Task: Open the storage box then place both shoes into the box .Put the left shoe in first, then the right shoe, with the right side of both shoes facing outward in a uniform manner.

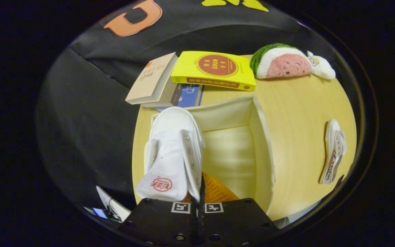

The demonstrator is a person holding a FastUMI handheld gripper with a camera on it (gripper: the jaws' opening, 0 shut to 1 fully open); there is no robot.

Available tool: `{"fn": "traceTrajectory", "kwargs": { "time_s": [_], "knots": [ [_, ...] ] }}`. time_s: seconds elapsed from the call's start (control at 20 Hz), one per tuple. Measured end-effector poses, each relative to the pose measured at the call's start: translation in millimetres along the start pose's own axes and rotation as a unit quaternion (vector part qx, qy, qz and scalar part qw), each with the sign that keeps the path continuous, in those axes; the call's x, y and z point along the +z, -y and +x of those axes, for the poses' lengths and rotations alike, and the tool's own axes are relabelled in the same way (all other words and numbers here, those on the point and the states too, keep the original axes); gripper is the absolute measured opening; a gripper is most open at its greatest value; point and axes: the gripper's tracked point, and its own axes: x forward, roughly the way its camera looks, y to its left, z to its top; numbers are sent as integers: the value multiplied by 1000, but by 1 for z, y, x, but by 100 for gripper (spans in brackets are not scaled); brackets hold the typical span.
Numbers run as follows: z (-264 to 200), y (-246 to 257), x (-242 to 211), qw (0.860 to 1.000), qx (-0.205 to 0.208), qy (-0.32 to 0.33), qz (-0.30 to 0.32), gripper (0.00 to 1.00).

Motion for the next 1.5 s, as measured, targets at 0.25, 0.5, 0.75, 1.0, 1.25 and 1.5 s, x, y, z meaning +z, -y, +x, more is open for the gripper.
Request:
{"fn": "traceTrajectory", "kwargs": {
  "time_s": [0.25,0.5,0.75,1.0,1.25,1.5],
  "knots": [
    [13,-6,-14,999,-23,32,-1,1],
    [23,-4,-41,997,-49,13,49,1],
    [52,7,-37,997,-64,-25,30,0],
    [70,7,-42,995,-80,-51,-9,3],
    [60,-12,-31,992,-54,-45,-103,49],
    [10,-16,-30,991,-13,-62,-116,94]
  ]
}}
